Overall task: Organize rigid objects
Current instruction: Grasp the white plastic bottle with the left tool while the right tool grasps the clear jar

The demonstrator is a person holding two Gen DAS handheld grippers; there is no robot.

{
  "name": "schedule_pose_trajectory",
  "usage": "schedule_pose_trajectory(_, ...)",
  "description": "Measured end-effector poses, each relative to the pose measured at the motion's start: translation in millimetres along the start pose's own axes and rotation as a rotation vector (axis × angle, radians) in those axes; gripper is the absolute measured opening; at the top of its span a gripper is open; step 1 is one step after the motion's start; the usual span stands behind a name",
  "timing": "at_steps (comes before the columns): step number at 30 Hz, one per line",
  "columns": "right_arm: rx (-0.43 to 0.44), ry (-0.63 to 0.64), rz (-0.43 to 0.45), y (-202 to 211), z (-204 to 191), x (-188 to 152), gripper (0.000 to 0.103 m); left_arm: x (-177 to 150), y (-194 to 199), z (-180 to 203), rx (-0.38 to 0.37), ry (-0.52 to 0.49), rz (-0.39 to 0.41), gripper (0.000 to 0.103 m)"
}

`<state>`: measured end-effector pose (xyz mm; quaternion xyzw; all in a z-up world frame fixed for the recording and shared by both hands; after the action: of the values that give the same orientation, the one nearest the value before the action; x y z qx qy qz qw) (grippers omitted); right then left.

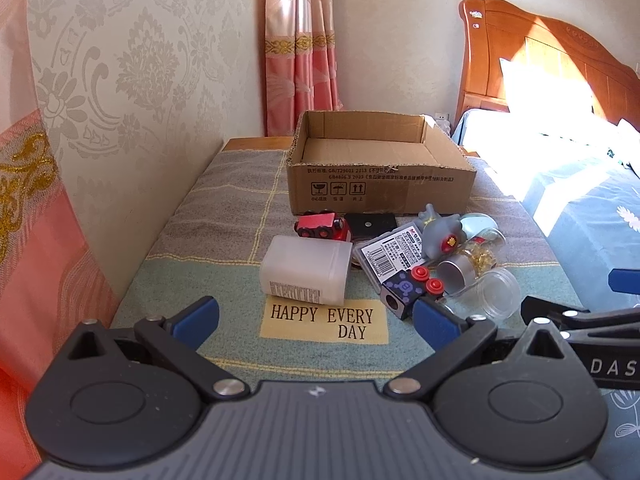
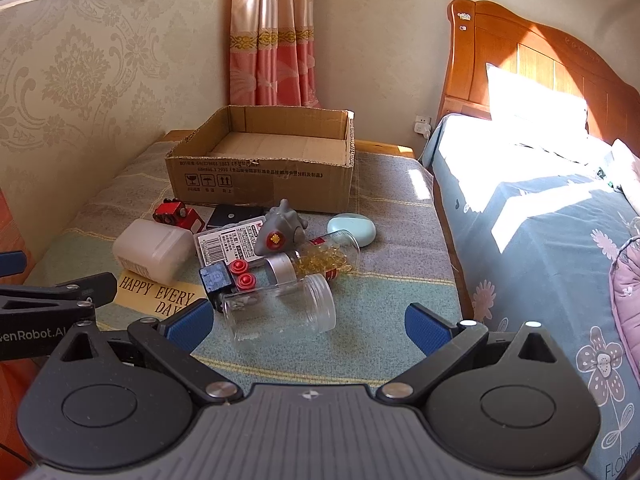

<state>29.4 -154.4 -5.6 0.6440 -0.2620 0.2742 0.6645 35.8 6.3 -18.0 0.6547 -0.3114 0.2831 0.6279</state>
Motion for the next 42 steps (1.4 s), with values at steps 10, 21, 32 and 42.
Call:
schedule_pose_trajectory(10,0.064,0.028,0.012,-15.5,-0.9,-0.2,0.103,-2.8,-27.7,-10.9,0.012,-0.027,-0.026,0.103)
schedule_pose_trajectory(21,0.111,0.118,-0.039,-56.7,-9.9,-13.4,0.103,-16.9,-69.7,-16.8,-0.021,-0.035,-0.096,0.103)
schedule_pose_trajectory(32,0.133,0.170,-0.123,-95.3,-7.6,-27.7,0.103,-25.9,-108.6,-14.6,-0.062,-0.060,-0.170,0.103)
schedule_pose_trajectory(42,0.158,0.170,-0.172,-120.0,-4.5,-34.4,0.103,-27.1,-127.6,-12.4,-0.083,-0.065,-0.184,0.103)
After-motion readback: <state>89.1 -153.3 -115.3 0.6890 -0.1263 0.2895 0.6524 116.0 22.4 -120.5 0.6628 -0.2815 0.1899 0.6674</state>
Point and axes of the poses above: each gripper's, at about its wrist camera, not at the fingertips, and y roughly against the way its jaws point, z to its right, x to its top, the point moved 3 cm from there along -y, roughly the way its jaws point, and after that the axes turned 4 degrees about x, right-handed, at the moved point
